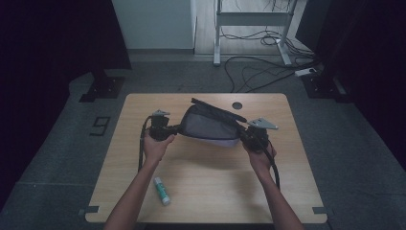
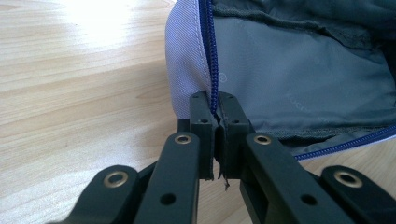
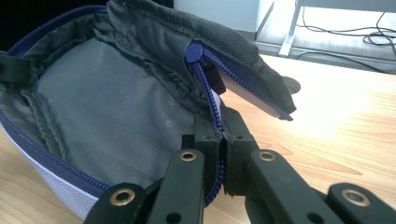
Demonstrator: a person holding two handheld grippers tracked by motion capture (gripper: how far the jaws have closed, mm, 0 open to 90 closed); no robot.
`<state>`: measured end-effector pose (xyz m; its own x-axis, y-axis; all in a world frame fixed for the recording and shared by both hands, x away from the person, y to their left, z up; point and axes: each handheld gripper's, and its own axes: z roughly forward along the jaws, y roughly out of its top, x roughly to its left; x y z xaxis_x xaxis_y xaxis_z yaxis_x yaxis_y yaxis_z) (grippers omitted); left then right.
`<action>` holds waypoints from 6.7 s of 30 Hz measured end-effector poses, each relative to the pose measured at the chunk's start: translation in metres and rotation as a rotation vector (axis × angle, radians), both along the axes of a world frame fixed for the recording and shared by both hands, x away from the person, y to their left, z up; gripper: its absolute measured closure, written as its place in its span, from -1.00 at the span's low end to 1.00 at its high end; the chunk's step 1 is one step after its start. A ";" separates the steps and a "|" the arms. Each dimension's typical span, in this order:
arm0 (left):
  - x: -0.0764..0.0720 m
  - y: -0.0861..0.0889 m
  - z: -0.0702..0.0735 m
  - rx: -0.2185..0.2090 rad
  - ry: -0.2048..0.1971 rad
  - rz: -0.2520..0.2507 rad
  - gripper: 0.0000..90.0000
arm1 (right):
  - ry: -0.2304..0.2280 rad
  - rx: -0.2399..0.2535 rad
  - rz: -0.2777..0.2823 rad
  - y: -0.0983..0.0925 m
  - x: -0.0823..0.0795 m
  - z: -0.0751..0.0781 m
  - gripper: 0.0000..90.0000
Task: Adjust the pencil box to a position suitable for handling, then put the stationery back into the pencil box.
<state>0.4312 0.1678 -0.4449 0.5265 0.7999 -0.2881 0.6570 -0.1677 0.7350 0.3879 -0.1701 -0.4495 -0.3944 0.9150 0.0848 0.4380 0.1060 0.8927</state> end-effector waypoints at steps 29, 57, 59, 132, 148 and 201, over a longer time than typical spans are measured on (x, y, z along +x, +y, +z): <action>-0.018 0.011 -0.009 -0.033 0.008 -0.031 0.92 | -0.014 0.031 0.034 0.002 -0.019 0.000 0.91; -0.059 0.032 -0.039 -0.045 0.026 -0.061 0.90 | 0.006 0.028 0.089 0.015 -0.046 -0.028 0.91; -0.062 0.032 -0.043 -0.046 0.035 -0.066 0.89 | 0.016 0.029 0.092 0.015 -0.047 -0.032 0.91; -0.071 0.060 -0.046 -0.059 -0.014 -0.015 -0.25 | 0.029 -0.003 0.364 0.087 -0.094 -0.043 -0.08; -0.070 0.062 -0.048 -0.049 -0.010 -0.021 -0.22 | 0.053 -0.034 0.469 0.129 -0.109 -0.052 -0.05; -0.073 0.081 -0.049 -0.070 0.003 -0.005 -0.21 | 0.176 -0.195 0.619 0.237 -0.108 -0.092 0.33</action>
